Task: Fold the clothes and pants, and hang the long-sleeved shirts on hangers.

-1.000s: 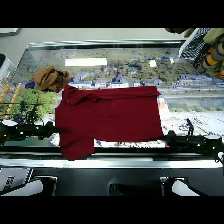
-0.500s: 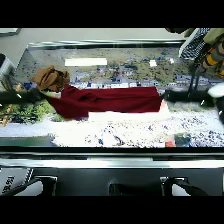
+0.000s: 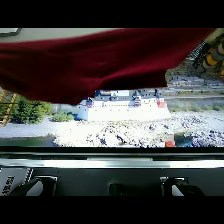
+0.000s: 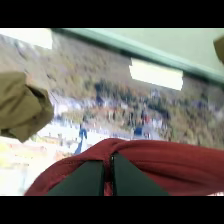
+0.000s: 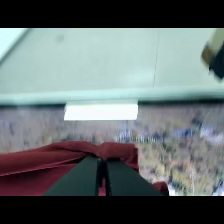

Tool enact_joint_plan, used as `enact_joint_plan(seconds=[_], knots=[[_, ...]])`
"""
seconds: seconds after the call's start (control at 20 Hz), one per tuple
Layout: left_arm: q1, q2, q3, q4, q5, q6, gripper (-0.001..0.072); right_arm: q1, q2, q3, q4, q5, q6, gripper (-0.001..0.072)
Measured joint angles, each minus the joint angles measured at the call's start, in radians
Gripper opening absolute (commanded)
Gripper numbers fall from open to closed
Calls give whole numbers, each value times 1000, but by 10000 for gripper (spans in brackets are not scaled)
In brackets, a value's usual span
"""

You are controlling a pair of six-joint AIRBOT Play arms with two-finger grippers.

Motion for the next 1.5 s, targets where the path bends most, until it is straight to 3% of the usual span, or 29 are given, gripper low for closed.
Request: enact_joint_plan(seconds=[0.15,0.35,0.6,0.8,0.95,1.25,1.5], knots=[[0,113,35,104,-24,-81,13,2,115,29,-58,5,48,30],[0,181,48,195,-44,-127,13,2,169,40,-119,13,106,30],[-5,103,-16,129,-113,-64,13,2,39,42,-147,128,141,30],[-61,-90,-143,66,-114,42,13,2,-235,39,-151,287,143,30],[-126,-307,-205,51,-40,117,13,2,-470,39,-148,326,122,30],[-240,-756,-194,35,164,227,13,2,-850,39,-154,202,95,30],[-264,-904,-156,32,261,253,13,2,-989,39,-154,132,88,30]])
